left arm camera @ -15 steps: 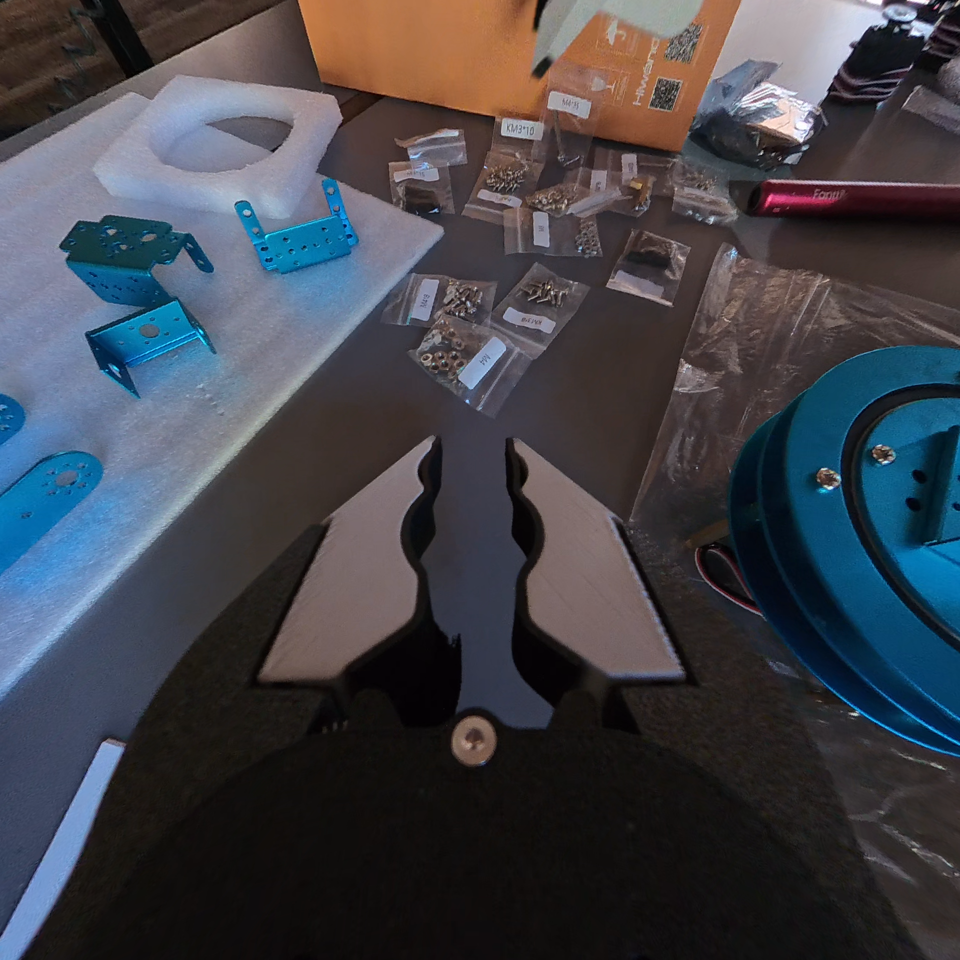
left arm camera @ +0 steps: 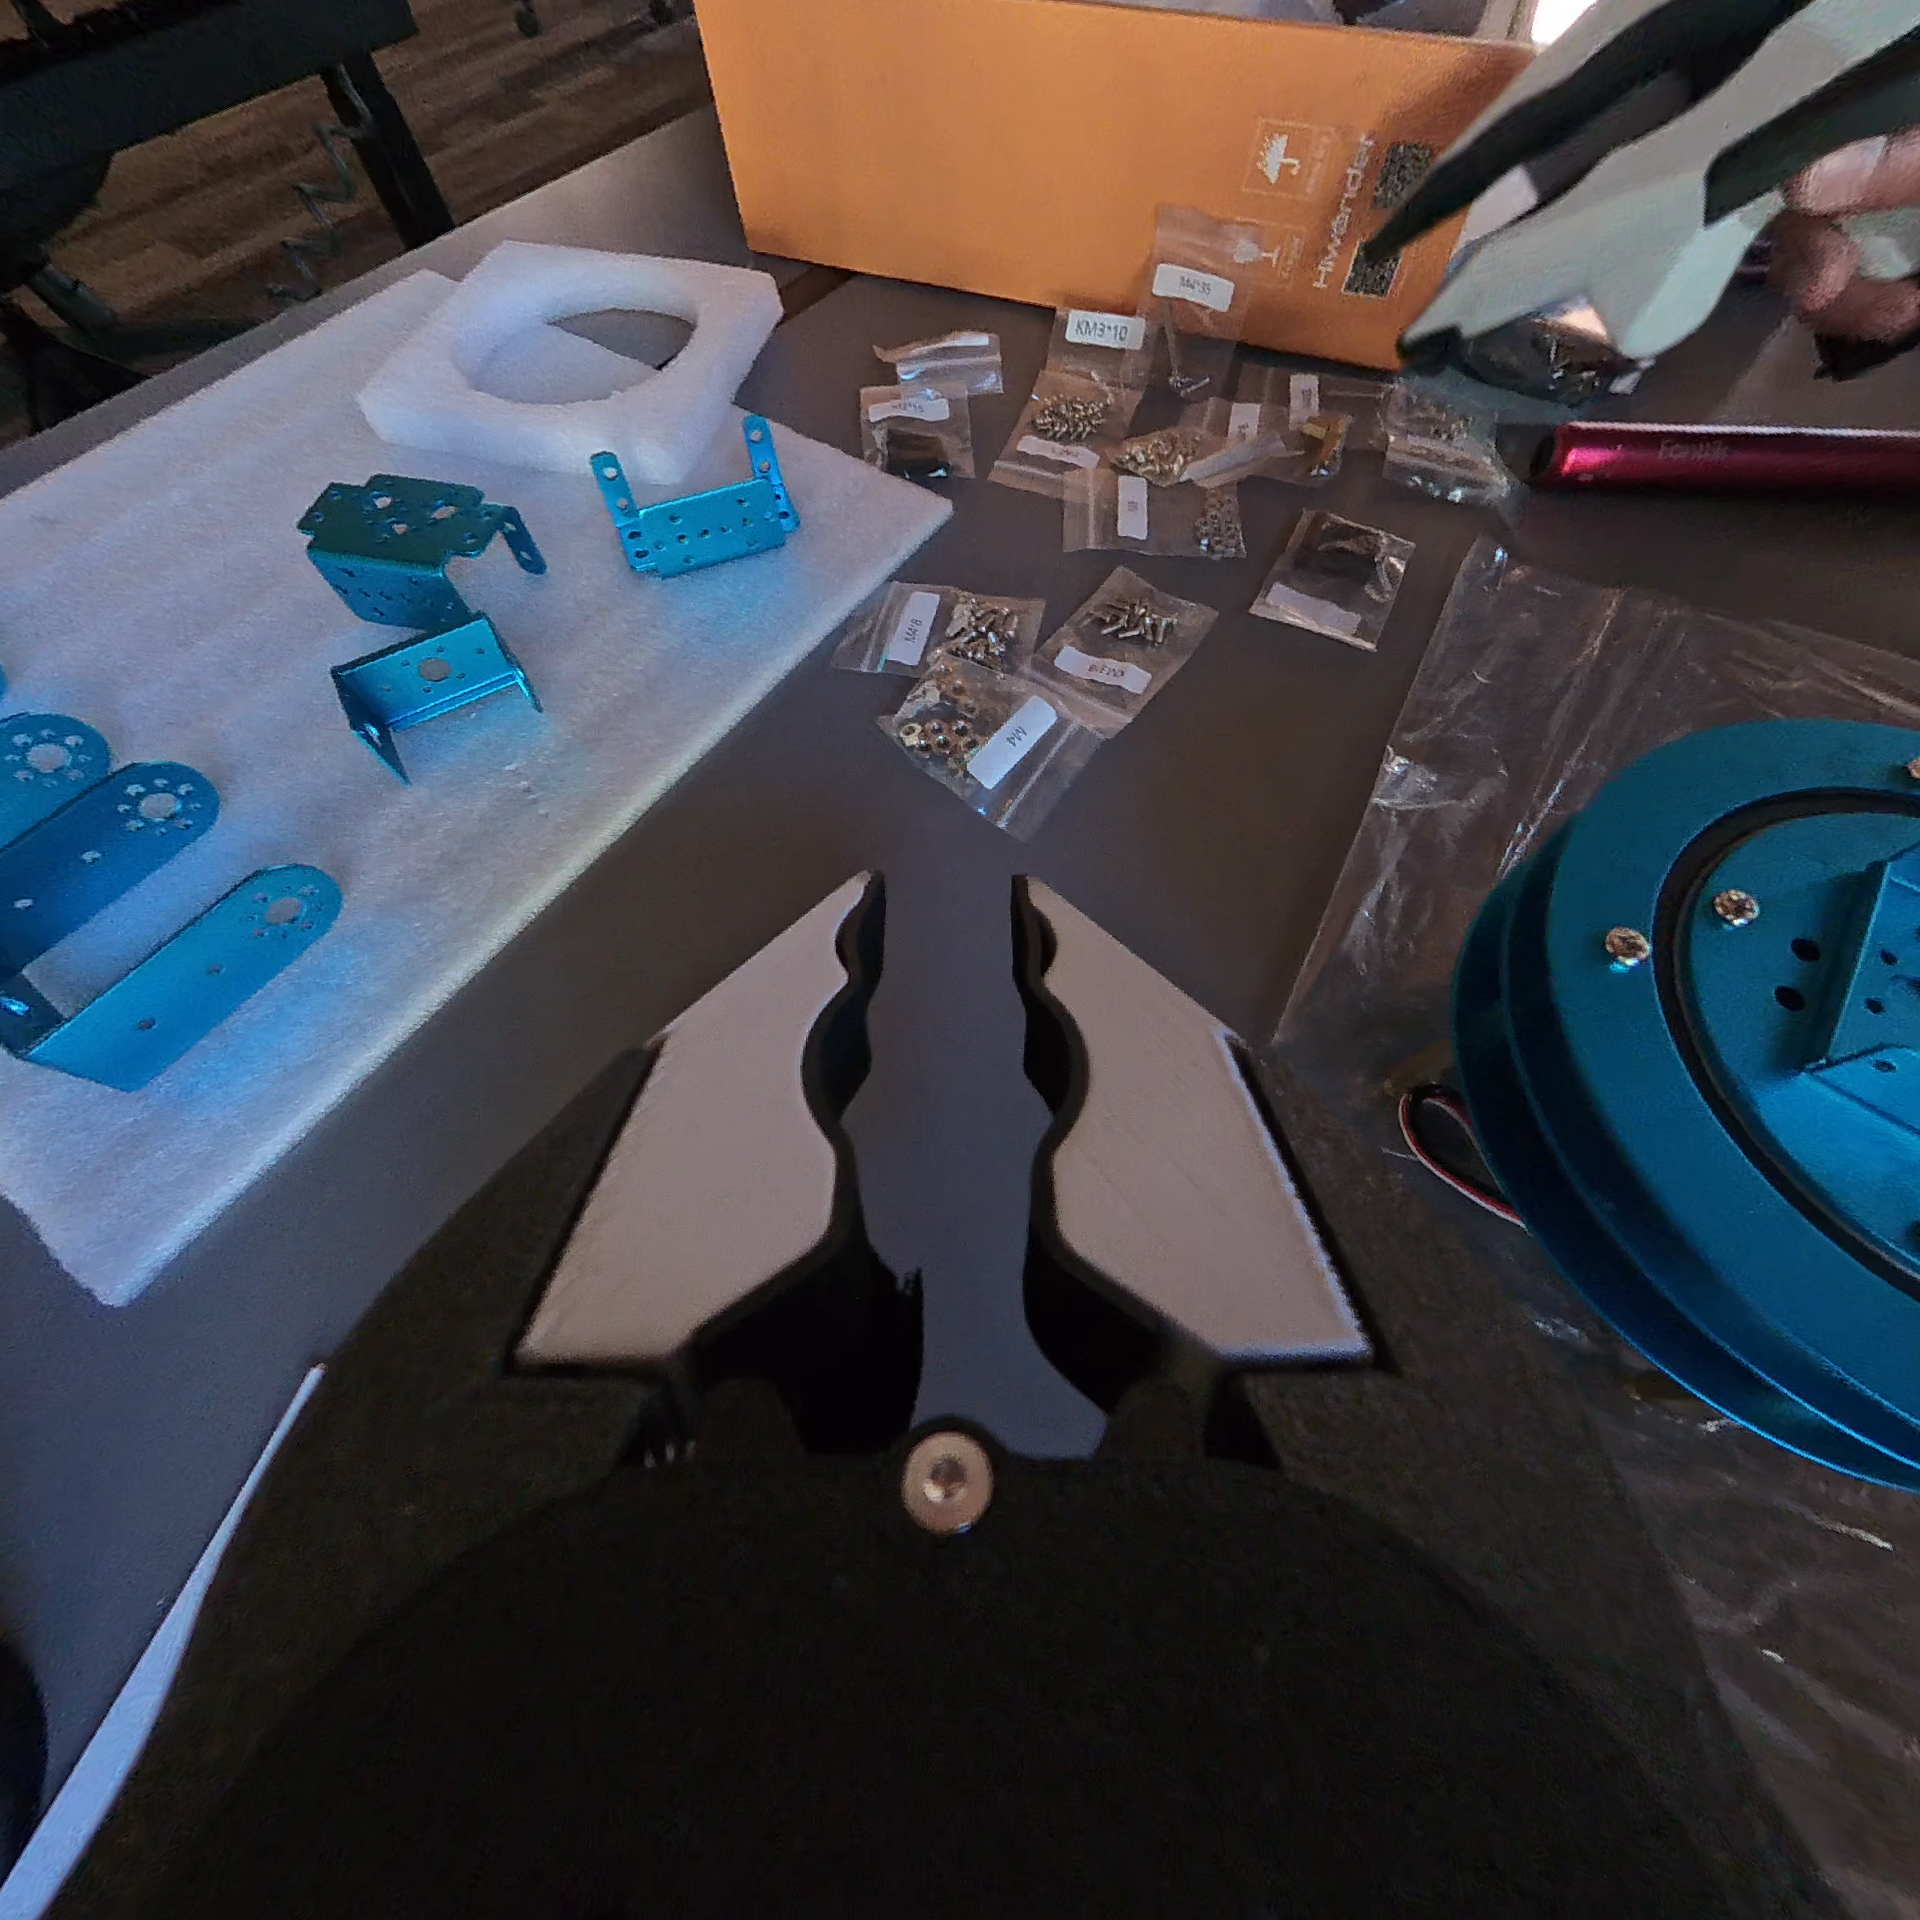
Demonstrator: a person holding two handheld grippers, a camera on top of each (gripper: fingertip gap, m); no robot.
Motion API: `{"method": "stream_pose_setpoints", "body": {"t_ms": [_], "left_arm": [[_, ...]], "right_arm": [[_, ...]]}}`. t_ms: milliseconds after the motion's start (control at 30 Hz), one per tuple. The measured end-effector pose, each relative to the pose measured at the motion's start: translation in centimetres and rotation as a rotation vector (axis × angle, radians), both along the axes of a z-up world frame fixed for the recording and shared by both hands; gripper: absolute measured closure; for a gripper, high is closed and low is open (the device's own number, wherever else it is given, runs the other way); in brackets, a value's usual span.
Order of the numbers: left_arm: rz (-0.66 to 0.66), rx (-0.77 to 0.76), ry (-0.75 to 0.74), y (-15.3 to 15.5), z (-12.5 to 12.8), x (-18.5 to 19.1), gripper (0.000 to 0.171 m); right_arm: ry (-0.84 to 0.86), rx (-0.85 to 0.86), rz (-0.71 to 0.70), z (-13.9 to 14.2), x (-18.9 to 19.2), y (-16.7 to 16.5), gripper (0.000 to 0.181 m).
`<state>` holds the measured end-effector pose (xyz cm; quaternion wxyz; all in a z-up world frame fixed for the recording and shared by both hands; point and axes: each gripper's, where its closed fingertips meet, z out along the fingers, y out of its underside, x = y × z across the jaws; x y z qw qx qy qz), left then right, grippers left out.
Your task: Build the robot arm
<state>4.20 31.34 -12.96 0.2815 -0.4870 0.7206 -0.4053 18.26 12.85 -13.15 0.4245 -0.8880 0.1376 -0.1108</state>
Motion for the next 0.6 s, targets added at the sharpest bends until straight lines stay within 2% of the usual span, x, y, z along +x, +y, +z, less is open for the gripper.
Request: {"method": "stream_pose_setpoints", "body": {"t_ms": [133,300,433,600], "left_arm": [[0.003,0.015,-0.003,0.3,-0.3,-0.2,0.148],[0.004,-0.006,0.007,0.2,-0.7,-0.1,0.148],[-0.004,-0.04,0.016,0.0,-0.6,-0.2,0.148],[-0.006,-0.044,0.012,0.0,-0.2,-0.3,0.148]], "right_arm": [[0.05,0.027,0.026,0.1,-1.0,0.7,0.146],[0.034,-0.045,-0.065,-0.8,0.4,-0.9,0.15],[0.081,-0.015,-0.063,-0.5,0.0,-0.9,0.15],[0.037,-0.052,-0.053,-0.6,-0.2,-0.8,0.151]]}}
